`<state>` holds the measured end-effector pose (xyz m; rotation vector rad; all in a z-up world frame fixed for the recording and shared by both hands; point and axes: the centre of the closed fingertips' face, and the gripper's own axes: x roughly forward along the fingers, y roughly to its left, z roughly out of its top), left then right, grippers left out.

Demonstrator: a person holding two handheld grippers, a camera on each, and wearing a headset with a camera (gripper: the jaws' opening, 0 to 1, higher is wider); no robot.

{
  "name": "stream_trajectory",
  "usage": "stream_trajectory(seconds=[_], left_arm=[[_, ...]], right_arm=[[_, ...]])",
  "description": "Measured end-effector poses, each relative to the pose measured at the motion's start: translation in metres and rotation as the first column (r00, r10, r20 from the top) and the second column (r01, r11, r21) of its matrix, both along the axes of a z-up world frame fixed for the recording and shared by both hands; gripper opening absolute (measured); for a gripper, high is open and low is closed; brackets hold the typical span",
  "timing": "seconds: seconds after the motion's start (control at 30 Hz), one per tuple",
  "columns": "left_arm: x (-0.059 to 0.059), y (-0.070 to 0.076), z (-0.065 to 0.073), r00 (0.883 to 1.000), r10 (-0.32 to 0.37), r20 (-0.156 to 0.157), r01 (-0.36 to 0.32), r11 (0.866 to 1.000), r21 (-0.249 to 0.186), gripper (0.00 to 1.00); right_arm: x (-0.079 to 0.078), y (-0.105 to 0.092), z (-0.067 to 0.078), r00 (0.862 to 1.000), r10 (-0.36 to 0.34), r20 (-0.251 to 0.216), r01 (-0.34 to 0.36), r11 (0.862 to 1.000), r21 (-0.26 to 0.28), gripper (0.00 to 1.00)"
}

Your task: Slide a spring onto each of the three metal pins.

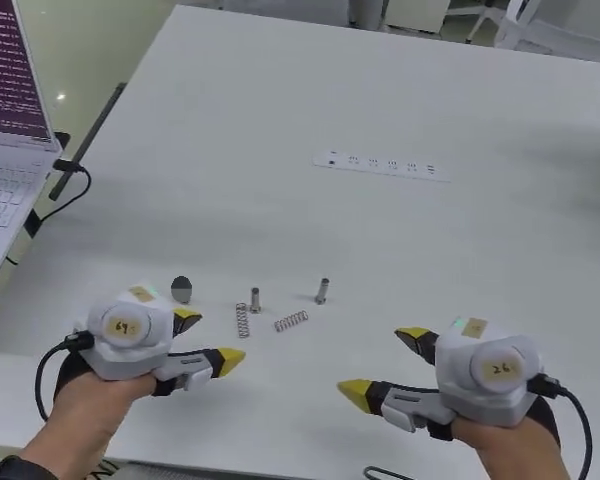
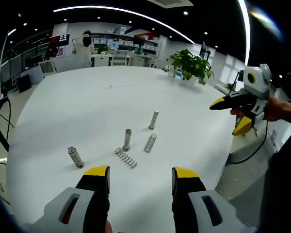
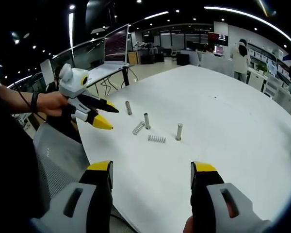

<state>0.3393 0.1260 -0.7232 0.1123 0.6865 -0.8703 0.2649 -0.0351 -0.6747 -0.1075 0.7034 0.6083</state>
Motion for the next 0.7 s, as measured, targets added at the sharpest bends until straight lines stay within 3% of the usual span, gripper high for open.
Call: stream_trajectory(seconds=[0.7], left_arm=[[0.019, -0.012, -0.039, 0.995, 0.082, -0.059, -0.081, 0.997, 0.019, 0.44]], right_arm=[[-0.004, -0.009, -0.005, 0.999, 0.023, -0.028, -0.023, 1.000, -0.007, 0.63]])
